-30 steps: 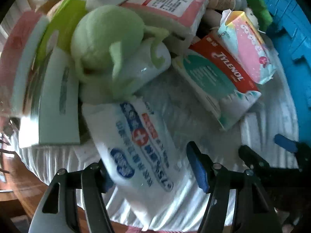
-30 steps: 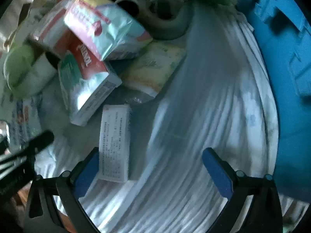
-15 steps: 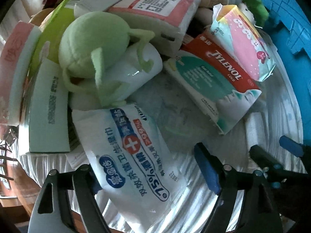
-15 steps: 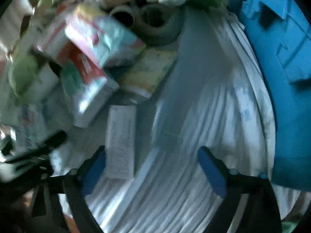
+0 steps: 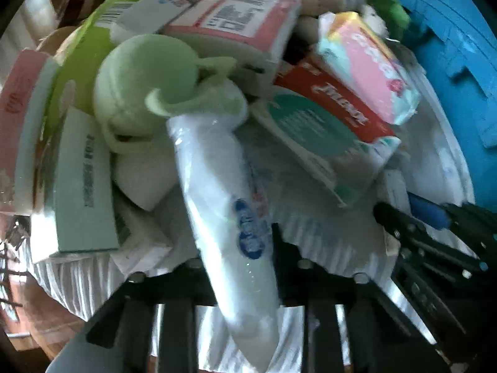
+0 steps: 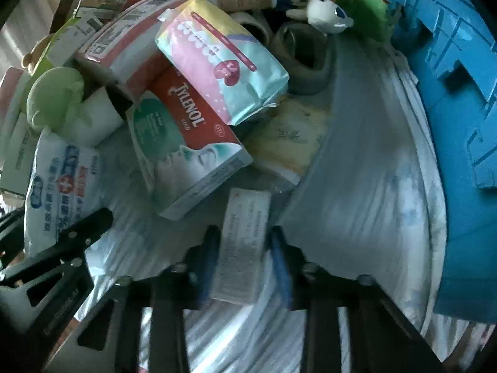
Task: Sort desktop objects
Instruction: 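Grasp white wipes pack with left tool while right tool grasps small white box, then carry the wipes pack and white box over the blue crate with both tools, then open both tools to drop the wipes pack and box into the crate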
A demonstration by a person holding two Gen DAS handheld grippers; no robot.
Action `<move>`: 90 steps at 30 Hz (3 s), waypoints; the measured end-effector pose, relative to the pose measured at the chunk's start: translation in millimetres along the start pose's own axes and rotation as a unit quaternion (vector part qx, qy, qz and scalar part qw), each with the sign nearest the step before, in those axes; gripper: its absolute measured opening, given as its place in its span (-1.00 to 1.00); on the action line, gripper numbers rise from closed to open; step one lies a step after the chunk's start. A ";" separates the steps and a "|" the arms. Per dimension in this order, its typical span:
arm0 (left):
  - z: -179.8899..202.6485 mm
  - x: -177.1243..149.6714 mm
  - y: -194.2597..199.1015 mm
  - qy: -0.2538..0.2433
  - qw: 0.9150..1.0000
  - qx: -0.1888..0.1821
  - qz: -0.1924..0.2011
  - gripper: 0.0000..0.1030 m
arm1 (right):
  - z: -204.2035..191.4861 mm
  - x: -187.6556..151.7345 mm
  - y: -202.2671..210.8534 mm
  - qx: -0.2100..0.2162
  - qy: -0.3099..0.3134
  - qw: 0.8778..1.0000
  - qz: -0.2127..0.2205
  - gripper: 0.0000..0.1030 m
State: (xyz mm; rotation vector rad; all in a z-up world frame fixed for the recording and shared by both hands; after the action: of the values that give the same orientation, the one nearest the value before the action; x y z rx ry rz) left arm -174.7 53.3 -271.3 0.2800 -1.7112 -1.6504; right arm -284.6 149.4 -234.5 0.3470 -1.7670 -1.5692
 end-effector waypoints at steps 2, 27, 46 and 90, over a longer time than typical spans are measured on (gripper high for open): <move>1.9 -4.7 6.6 -0.010 1.000 -0.008 0.003 -0.67 | 0.3 0.6 7.0 -0.005 -0.001 1.000 0.002 -0.48; 80.8 99.4 252.6 -0.114 0.949 -0.101 0.276 -0.68 | 40.8 14.5 264.8 -0.014 -0.057 0.959 0.276 -0.49; 414.7 195.2 348.3 -0.182 0.932 -0.159 0.270 -0.68 | 365.1 57.9 396.8 -0.172 -0.116 0.931 0.300 -0.49; 458.8 169.9 17.4 -0.236 0.952 0.079 -0.176 0.07 | 474.5 -18.8 14.6 -0.073 -0.133 0.967 -0.204 0.34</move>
State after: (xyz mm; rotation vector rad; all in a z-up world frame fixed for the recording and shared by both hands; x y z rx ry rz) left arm -576.8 307.1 -154.7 0.2966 -2.2614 -1.9536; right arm -586.1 516.2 -219.2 0.4686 -1.8441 -2.1101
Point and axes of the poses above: each gripper's, at about its wrist camera, not at the fingertips, and y roughly against the way its jaws point, z to its right, x to its top, the point moved 2 cm from there along -y, roughly the way its jaws point, and after that the axes turned 4 degrees about -x, right-handed, at the moved point
